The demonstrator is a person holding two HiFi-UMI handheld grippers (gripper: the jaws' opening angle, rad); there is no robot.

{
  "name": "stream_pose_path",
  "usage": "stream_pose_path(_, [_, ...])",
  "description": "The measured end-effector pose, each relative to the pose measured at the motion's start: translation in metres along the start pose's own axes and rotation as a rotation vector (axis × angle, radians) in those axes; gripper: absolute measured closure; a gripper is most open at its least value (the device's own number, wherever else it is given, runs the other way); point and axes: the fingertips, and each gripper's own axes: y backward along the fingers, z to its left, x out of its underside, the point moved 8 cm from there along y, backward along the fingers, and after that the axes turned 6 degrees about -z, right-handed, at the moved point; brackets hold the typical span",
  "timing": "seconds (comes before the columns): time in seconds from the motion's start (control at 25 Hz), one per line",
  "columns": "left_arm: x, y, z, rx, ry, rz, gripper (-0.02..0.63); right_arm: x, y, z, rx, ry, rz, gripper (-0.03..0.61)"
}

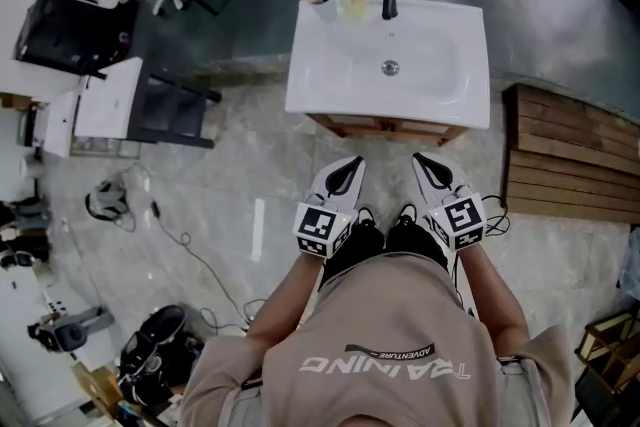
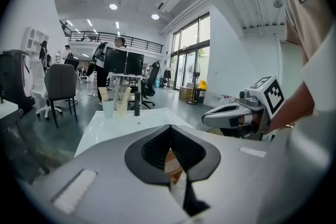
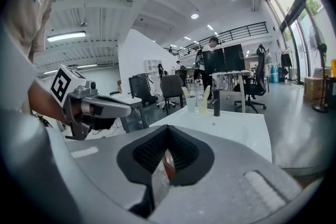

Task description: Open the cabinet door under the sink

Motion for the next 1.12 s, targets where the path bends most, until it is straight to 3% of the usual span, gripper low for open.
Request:
stream_pose_path(0.28, [0.013,0.001,0.027,0.039,0.046,0.029,0.594,-0.007,0.004,0.025,0.083,0.105,0.019,0.577])
stream_pose_path(0.52, [0.044,-0.013,0.040,0.063,0.202,0.034,0.594,0.007,0.002,0.030,0.088,0.021,0.011,0.577])
stream_pose_path(0.72, [0.081,-0.023,0.047,0.039,0.294,0.079,0.594,0.031,-0.006,0.034,0.084,0.051,0.072,0.577])
stream_pose_path(0.88, [0.122,-0.041,0.054,0.010,0.340,0.140,0.594,0.054,-0.013,0.035,0.079,0.000,0.064,0.577])
stream_pose_path(1.12, [0.187,-0.079,0.066,-0.021,0.377,0.180,0.594,0.120,-0.035,0.026,0.079,-0.021,0.157,0.577])
